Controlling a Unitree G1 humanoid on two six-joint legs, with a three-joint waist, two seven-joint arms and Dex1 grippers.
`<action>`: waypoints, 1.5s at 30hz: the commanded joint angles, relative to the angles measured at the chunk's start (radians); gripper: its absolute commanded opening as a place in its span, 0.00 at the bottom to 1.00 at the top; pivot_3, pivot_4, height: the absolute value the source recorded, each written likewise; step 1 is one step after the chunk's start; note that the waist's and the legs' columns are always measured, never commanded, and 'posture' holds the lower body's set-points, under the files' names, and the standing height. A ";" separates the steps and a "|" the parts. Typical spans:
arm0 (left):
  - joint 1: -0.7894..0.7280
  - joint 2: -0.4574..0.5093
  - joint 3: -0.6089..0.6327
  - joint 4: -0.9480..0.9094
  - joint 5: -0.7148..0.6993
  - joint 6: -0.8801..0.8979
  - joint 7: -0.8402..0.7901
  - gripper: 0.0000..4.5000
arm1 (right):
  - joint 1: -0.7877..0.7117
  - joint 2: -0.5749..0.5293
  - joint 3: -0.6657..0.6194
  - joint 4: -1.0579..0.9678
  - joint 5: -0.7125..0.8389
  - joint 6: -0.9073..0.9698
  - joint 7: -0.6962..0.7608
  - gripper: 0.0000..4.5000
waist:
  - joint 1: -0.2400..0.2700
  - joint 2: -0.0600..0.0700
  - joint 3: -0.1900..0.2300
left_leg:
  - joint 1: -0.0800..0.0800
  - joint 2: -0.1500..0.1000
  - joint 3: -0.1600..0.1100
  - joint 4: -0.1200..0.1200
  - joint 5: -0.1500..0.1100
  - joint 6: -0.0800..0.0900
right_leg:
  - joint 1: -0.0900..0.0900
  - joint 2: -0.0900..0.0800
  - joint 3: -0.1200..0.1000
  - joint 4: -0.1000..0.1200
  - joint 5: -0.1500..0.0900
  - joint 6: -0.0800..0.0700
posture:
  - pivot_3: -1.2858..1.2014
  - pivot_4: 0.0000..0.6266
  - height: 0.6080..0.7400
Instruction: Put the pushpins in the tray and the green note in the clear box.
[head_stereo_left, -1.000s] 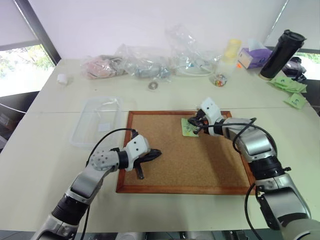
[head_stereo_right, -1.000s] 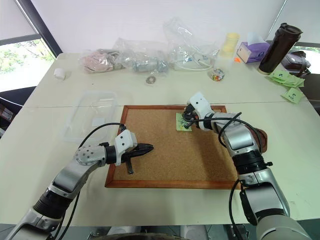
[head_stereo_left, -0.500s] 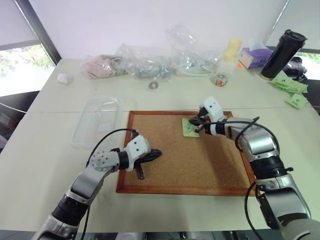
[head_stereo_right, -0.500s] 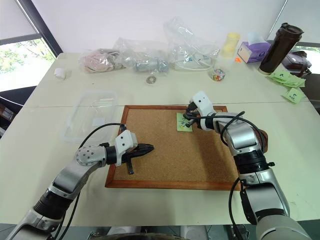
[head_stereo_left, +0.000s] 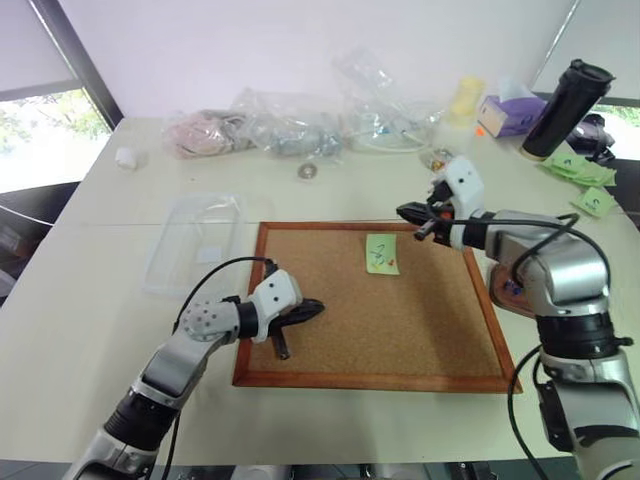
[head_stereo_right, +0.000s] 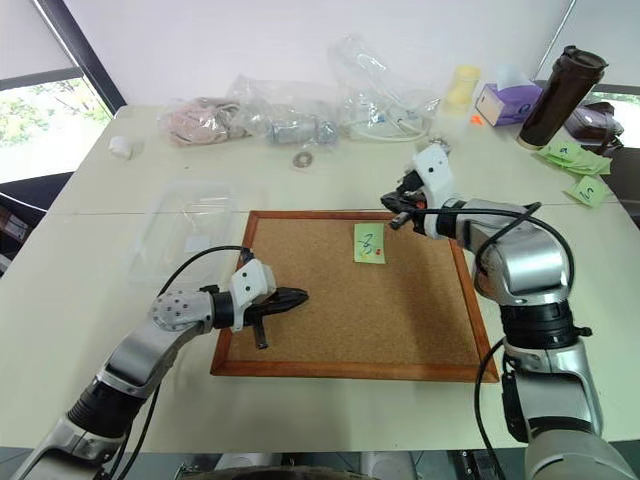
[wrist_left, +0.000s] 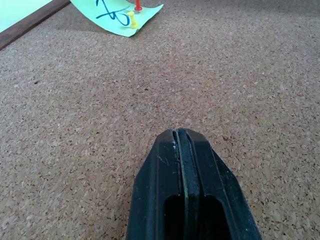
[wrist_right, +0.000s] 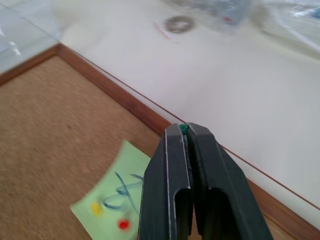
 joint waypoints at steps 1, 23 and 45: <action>0.035 0.013 -0.040 0.043 0.035 0.030 -0.013 0.00 | 0.056 -0.068 -0.128 -0.089 0.039 0.049 -0.006 0.01 | -0.001 0.000 0.000 | 0.000 0.000 0.000 0.000 0.000 0.000 | 0.000 0.000 0.000 0.000 0.000 0.000 | 0.52 0.24 1.00; 0.037 0.003 -0.053 0.058 0.037 0.015 -0.025 0.00 | 0.487 -0.196 -0.390 0.073 0.053 -0.053 0.025 0.52 | 0.000 0.007 -0.005 | 0.002 0.000 0.002 0.000 -0.001 0.001 | 0.003 0.000 0.002 0.000 0.000 0.000 | 0.52 0.24 1.00; 0.034 0.004 -0.043 0.056 0.040 0.021 -0.027 0.00 | 0.386 -0.095 -0.215 -0.230 0.239 0.041 0.015 0.85 | 0.000 0.007 -0.008 | 0.003 0.001 0.001 0.000 -0.001 0.001 | 0.003 0.001 0.001 0.000 0.000 0.000 | 0.52 0.24 1.00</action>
